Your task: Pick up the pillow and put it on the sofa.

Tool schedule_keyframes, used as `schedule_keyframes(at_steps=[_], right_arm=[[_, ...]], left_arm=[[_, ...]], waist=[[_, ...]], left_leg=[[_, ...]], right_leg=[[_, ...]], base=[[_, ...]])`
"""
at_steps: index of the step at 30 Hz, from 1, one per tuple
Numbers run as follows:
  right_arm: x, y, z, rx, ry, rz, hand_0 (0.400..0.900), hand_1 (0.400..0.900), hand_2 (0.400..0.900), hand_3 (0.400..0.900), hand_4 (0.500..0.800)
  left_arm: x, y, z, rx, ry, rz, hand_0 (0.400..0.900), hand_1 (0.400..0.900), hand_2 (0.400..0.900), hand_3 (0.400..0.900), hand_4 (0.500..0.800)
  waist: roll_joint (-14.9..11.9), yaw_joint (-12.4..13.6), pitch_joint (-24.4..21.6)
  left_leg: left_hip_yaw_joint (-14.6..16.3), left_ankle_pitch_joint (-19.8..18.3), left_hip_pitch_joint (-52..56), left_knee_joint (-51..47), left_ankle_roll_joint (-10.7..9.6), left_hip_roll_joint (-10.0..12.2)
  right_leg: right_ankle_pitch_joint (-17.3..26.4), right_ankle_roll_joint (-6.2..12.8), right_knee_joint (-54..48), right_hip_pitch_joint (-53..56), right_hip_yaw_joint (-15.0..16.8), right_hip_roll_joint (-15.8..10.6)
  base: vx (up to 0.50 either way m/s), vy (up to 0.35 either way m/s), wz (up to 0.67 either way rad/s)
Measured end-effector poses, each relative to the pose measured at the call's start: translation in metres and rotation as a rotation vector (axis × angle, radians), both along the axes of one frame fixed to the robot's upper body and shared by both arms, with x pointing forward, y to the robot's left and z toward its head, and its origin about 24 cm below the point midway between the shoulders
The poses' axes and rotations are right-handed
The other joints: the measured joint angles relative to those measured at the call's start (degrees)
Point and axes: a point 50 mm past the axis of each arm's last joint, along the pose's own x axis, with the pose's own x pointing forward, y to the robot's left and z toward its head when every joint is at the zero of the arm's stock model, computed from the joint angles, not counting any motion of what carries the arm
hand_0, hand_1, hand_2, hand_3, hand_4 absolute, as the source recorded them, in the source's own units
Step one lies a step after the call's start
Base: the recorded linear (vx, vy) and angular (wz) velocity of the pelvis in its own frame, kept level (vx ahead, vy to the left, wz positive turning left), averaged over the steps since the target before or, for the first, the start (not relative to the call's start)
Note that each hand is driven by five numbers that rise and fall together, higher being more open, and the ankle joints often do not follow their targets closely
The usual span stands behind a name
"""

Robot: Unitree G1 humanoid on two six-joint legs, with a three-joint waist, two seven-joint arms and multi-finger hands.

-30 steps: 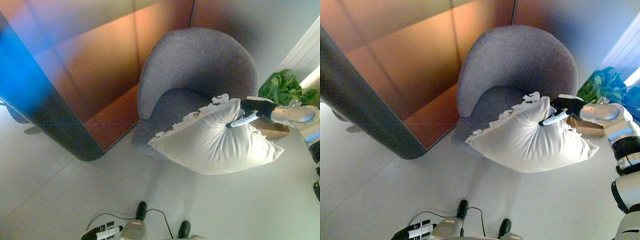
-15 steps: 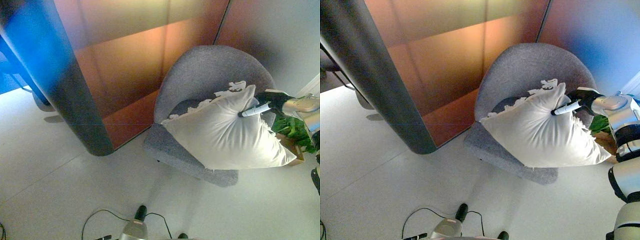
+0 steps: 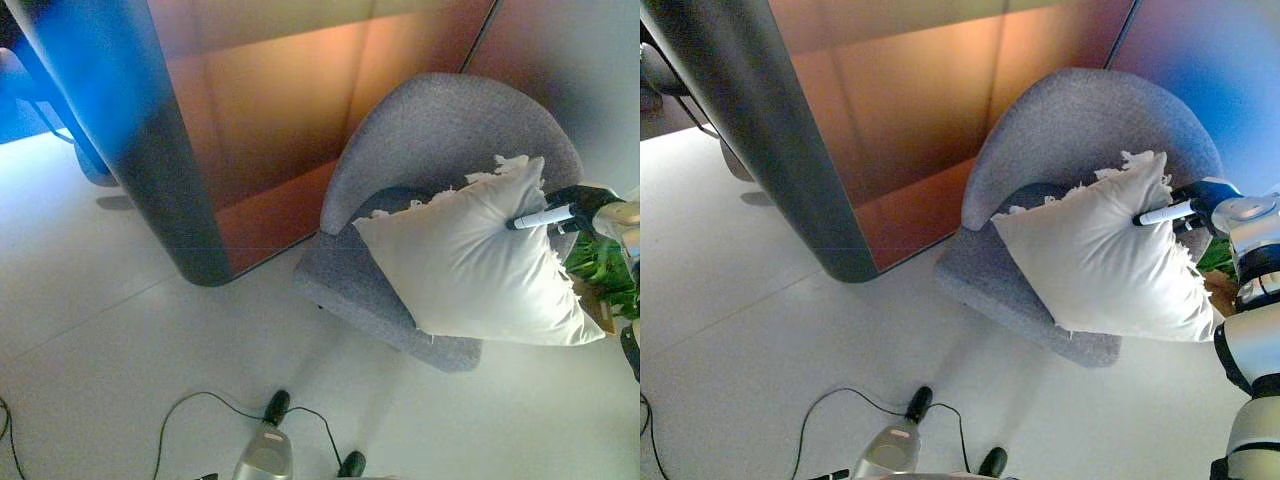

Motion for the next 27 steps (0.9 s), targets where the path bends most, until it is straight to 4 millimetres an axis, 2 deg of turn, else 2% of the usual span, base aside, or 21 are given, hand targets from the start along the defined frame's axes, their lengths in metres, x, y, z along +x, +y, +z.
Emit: schedule_keyframes(at_steps=[6, 9, 19, 23, 26, 27], right_arm=[[0.006, 0.004, 0.019, 0.03, -0.081, -0.003, 0.9, 0.9, 0.9, 0.9, 0.8], [0.006, 0.004, 0.022, 0.033, -0.092, -0.002, 0.9, 0.9, 0.9, 0.9, 0.8], [0.004, 0.001, 0.022, 0.041, -0.096, -0.017, 0.9, 0.9, 0.9, 0.9, 0.8], [0.0, -0.005, 0.023, 0.112, -0.143, -0.051, 0.9, 0.9, 0.9, 0.9, 0.8], [-0.006, -0.011, 0.013, 0.185, -0.174, -0.074, 0.9, 0.9, 0.9, 0.9, 0.8], [-0.01, -0.015, 0.004, 0.204, -0.166, -0.088, 0.9, 0.9, 0.9, 0.9, 0.8]], left_arm=[[0.006, 0.0, 0.001, -0.002, -0.035, 0.018, 0.9, 0.9, 0.9, 0.9, 0.8], [0.012, 0.0, 0.002, -0.004, -0.058, 0.017, 0.9, 0.9, 0.9, 0.9, 0.8], [0.017, -0.002, 0.002, -0.019, -0.083, 0.019, 0.9, 0.9, 0.9, 0.9, 0.8], [0.019, -0.002, 0.002, -0.021, -0.088, 0.018, 0.9, 0.9, 0.9, 0.9, 0.8], [0.02, -0.003, 0.002, -0.022, -0.09, 0.018, 0.9, 0.9, 0.9, 0.9, 0.8], [0.02, -0.003, 0.002, -0.021, -0.092, 0.019, 0.9, 0.9, 0.9, 0.9, 0.8]], waist=[[-0.26, -0.19, 0.43], [-0.21, -0.19, 0.57], [1.26, -0.38, 1.78], [1.35, -0.72, 1.83], [1.35, -1.67, 1.83], [1.35, -1.85, 1.83]], left_leg=[[0.1, -0.08, 0.07, -0.01, -0.1, 0.08], [0.14, -0.29, 0.06, -0.01, -0.34, 0.08], [0.62, -0.18, -0.31, -0.01, -0.08, 0.11], [0.84, -0.22, -0.15, -0.01, -0.07, 0.1], [1.13, -0.25, 0.3, -0.02, -0.03, 0.09], [1.54, -0.35, 0.74, -0.02, -0.03, 0.14]], right_leg=[[-0.04, 0.02, -0.02, -0.02, 0.15, 0.01], [-0.05, 0.02, -0.01, -0.04, 0.2, -0.01], [0.13, -0.26, 0.0, -0.64, 0.77, -0.03], [0.07, -0.36, -0.01, -0.61, 1.82, -0.01], [0.05, -0.39, 0.0, -0.34, 2.34, -0.04], [0.05, -0.39, 0.0, -0.11, 2.78, -0.05]], base=[[0.0, 0.002, -0.05], [0.0, 0.0, 0.0], [0.0, -0.001, -0.01], [0.0, -0.005, -0.1], [0.0, 0.006, -0.14], [0.0, 0.004, -0.11]])
